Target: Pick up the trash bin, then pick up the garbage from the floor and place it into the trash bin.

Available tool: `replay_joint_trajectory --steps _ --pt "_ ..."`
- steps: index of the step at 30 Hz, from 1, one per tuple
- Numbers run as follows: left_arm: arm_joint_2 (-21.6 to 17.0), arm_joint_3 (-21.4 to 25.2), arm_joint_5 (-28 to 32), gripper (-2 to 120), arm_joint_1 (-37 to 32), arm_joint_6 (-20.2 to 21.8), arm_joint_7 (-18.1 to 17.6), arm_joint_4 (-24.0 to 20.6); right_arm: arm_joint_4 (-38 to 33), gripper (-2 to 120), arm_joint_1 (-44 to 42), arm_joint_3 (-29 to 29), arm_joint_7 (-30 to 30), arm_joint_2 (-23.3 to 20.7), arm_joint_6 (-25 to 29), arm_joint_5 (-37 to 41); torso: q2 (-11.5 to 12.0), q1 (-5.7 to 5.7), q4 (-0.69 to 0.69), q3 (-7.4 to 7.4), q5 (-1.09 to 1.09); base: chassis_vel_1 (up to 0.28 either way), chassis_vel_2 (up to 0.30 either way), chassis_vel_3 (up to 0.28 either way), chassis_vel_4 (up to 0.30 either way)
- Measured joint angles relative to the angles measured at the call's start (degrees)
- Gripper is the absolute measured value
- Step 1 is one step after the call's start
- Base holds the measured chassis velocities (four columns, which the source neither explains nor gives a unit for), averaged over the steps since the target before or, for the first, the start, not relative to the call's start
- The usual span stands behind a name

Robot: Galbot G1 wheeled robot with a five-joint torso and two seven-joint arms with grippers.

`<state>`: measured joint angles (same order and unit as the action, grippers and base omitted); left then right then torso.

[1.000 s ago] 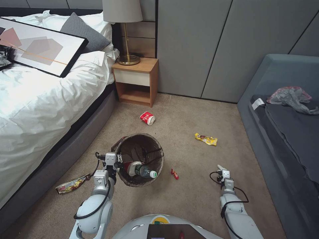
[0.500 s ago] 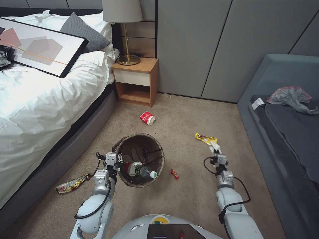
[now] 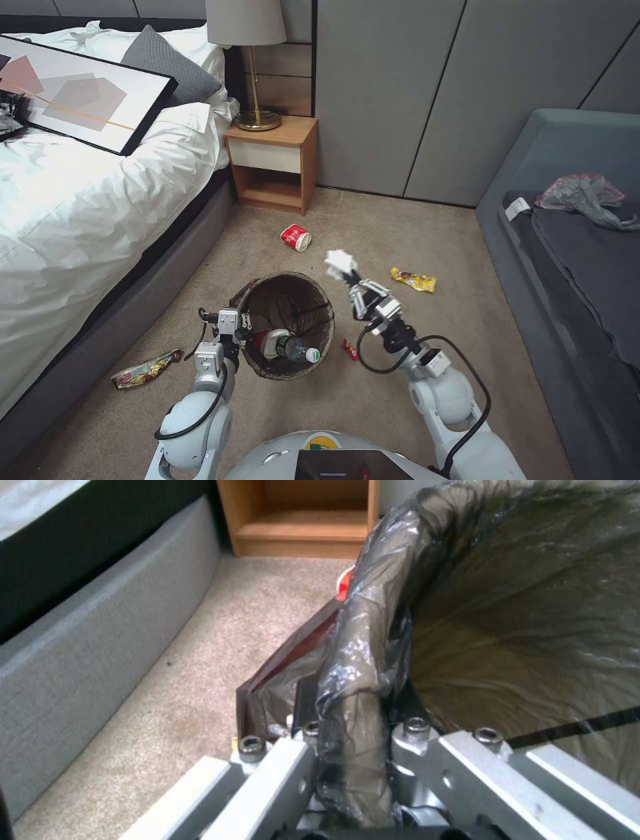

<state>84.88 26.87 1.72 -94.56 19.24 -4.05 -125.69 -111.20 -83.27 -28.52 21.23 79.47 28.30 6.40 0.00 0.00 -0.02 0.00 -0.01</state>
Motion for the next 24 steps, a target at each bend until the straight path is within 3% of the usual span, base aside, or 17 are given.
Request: replay_joint_trajectory --steps 4,7,8,11,16,24 --pt "0.0 -0.3 0.0 3 0.0 0.2 0.1 0.1 -3.5 0 -0.2 3.6 5.5 -1.1 -0.9 1.3 0.0 0.0 0.02 0.0 0.02 0.0 0.0 0.0 0.0" --pt "0.0 -0.4 0.0 3 0.0 0.2 0.1 0.1 -3.7 0 -0.2 4.3 6.2 -1.3 -1.2 1.4 0.0 0.0 0.02 0.0 0.01 0.0 0.0 0.0 0.0" --pt "0.1 -0.6 -0.2 3 -0.1 0.3 0.2 0.1 -3.9 0 0.5 8.8 8.9 -2.5 -3.6 1.6 0.0 0.0 0.02 0.0 0.01 0.0 0.0 0.0 0.0" --pt "0.2 -0.8 -0.4 3 -0.1 0.4 0.2 -0.1 -2.6 0 1.1 12.0 10.8 -3.0 -5.2 1.3 0.0 0.0 0.02 0.0 0.01 0.0 0.0 0.0 0.0" --pt "0.3 -1.1 -0.6 3 -0.3 0.4 0.2 -0.4 4.2 0 2.9 16.3 9.3 -3.3 -6.4 -0.8 0.0 0.0 0.02 0.0 0.01 0.0 0.0 0.0 0.0" --pt "0.4 -1.4 -0.8 3 -0.3 0.4 0.2 -0.4 8.1 1 3.9 17.9 6.3 -2.9 -7.0 -2.7 0.0 0.0 0.01 0.0 0.01 0.0 0.0 0.0 0.0"
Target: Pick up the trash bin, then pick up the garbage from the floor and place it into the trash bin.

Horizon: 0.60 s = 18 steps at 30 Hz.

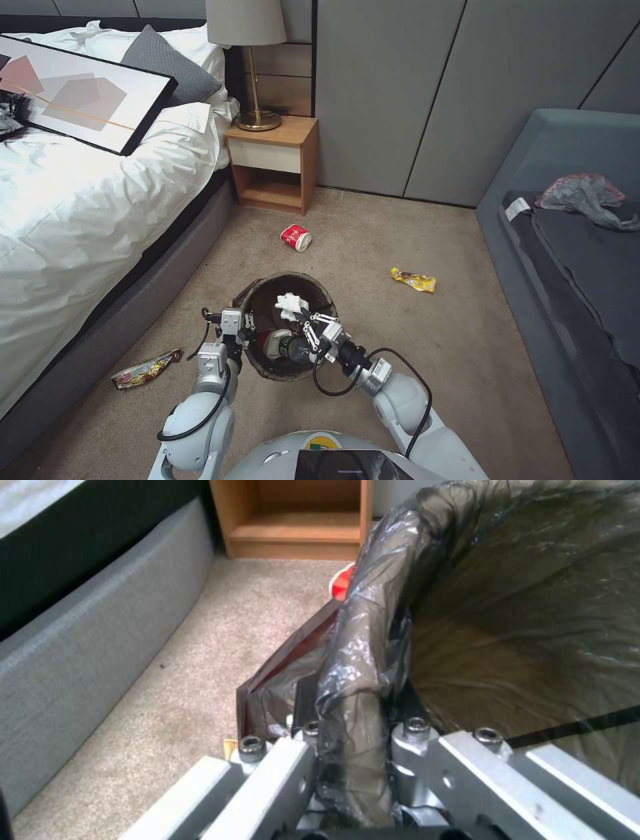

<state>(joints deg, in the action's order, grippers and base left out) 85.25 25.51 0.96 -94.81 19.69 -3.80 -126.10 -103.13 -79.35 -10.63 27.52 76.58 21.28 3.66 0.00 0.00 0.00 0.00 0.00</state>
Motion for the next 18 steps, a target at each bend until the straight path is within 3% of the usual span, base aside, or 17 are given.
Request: replay_joint_trajectory --steps 2,4,18 --pt "0.0 0.0 0.0 3 0.0 0.0 0.0 0.0 0.3 3 0.1 0.1 -0.3 0.0 -0.1 -0.3 0.0 0.0 0.0 0.0 0.0 0.0 0.0 0.0 0.0" --pt "0.0 -0.2 -0.1 3 0.0 0.0 0.0 0.0 1.1 14 0.4 0.5 -0.9 0.1 -0.1 -0.8 0.0 0.0 0.0 0.0 0.0 0.0 0.0 0.0 0.0" --pt "-0.1 -0.3 -0.1 3 0.0 0.1 0.0 -0.1 1.4 61 0.4 -0.1 -1.2 -0.1 -0.2 -1.2 0.0 0.0 0.0 0.0 0.0 0.0 0.0 0.0 0.0"
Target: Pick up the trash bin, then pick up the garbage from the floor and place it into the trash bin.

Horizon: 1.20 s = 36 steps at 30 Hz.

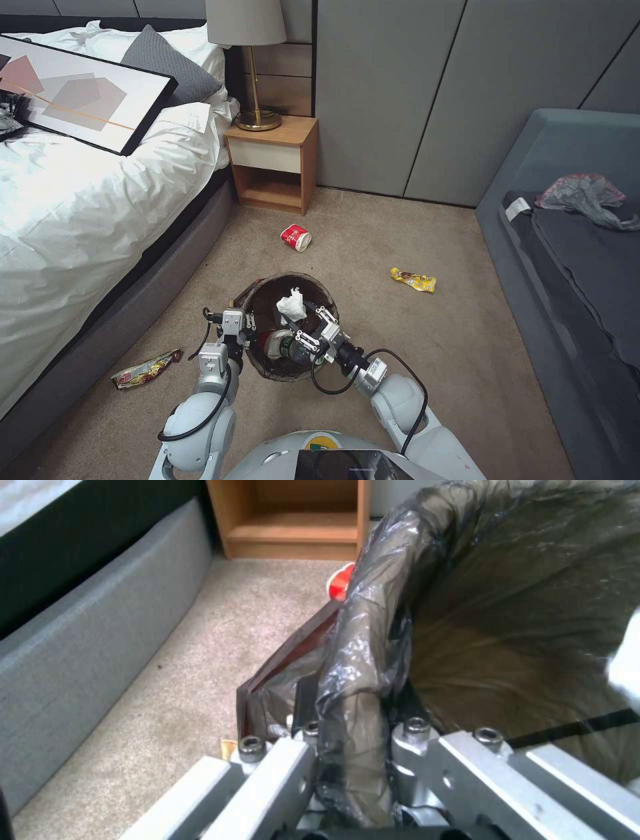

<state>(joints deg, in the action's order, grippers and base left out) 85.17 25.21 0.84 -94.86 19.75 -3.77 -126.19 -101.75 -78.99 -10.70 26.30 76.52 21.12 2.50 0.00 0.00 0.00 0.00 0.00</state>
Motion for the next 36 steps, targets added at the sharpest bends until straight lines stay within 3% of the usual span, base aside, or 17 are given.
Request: replay_joint_trajectory --steps 10,24,32,36 --pt "0.0 0.0 0.0 3 0.1 0.1 0.0 0.0 -0.2 98 0.0 -0.6 0.0 -0.1 0.0 0.0 0.0 0.0 0.0 0.0 0.0 0.0 0.0 0.0 0.0" --pt "0.0 0.3 -0.1 3 0.1 0.1 0.0 -0.3 -1.8 100 -0.2 -1.1 -1.1 0.0 0.1 -0.2 0.0 0.0 0.0 0.0 -0.01 0.0 0.0 0.0 0.0" --pt "0.1 0.8 0.0 3 0.1 0.0 0.1 -0.2 -9.1 100 -3.0 -4.4 -9.8 0.9 -1.1 -5.0 0.0 0.0 0.02 0.0 -0.01 0.0 0.0 0.0 0.0" --pt "0.0 1.9 0.4 3 0.4 -0.2 0.1 0.4 -19.1 100 -11.6 -9.4 -27.0 3.4 -6.2 -10.0 0.0 0.0 -0.01 0.0 0.0 0.0 0.0 0.0 0.0"
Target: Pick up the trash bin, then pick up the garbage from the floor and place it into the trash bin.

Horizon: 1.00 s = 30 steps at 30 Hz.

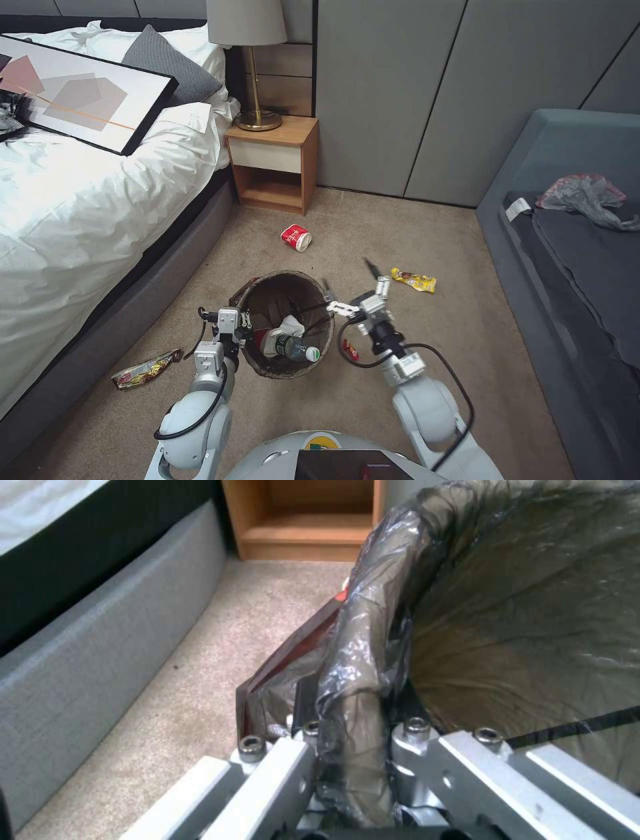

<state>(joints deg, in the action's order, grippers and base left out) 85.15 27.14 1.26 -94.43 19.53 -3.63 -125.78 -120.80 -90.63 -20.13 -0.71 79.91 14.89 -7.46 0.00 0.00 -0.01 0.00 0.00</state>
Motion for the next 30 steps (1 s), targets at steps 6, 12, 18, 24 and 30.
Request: replay_joint_trajectory --steps 6,12,18,24,30 --pt "-0.2 0.6 0.4 3 0.0 -0.2 0.0 0.1 -1.3 100 -6.2 -5.1 -4.9 2.2 1.0 0.5 0.0 0.0 0.0 0.0 0.0 0.0 0.0 0.0 0.0" --pt "-0.3 1.0 0.8 3 0.1 -0.3 0.0 0.1 0.5 100 -10.4 -8.2 -6.9 4.1 5.0 1.2 0.0 0.0 0.01 0.0 0.0 0.0 0.0 0.0 0.0" --pt "-0.3 1.4 0.9 3 0.0 -0.3 0.0 0.0 2.5 100 -12.1 -9.4 -7.0 5.5 8.0 1.2 0.0 0.0 0.01 0.0 0.0 0.0 0.0 0.0 0.0" --pt "-0.2 1.2 0.8 3 -0.3 -0.4 0.0 -0.4 3.8 100 -12.3 -9.4 -6.4 5.9 10.1 1.2 0.0 0.0 0.01 0.0 0.0 0.0 0.0 0.0 0.0" --pt "-0.2 1.2 0.7 3 -0.3 -0.4 0.0 -0.5 3.8 100 -11.9 -9.3 -6.2 5.8 10.0 1.2 0.0 0.0 0.01 0.0 0.0 0.0 0.0 0.0 0.0"
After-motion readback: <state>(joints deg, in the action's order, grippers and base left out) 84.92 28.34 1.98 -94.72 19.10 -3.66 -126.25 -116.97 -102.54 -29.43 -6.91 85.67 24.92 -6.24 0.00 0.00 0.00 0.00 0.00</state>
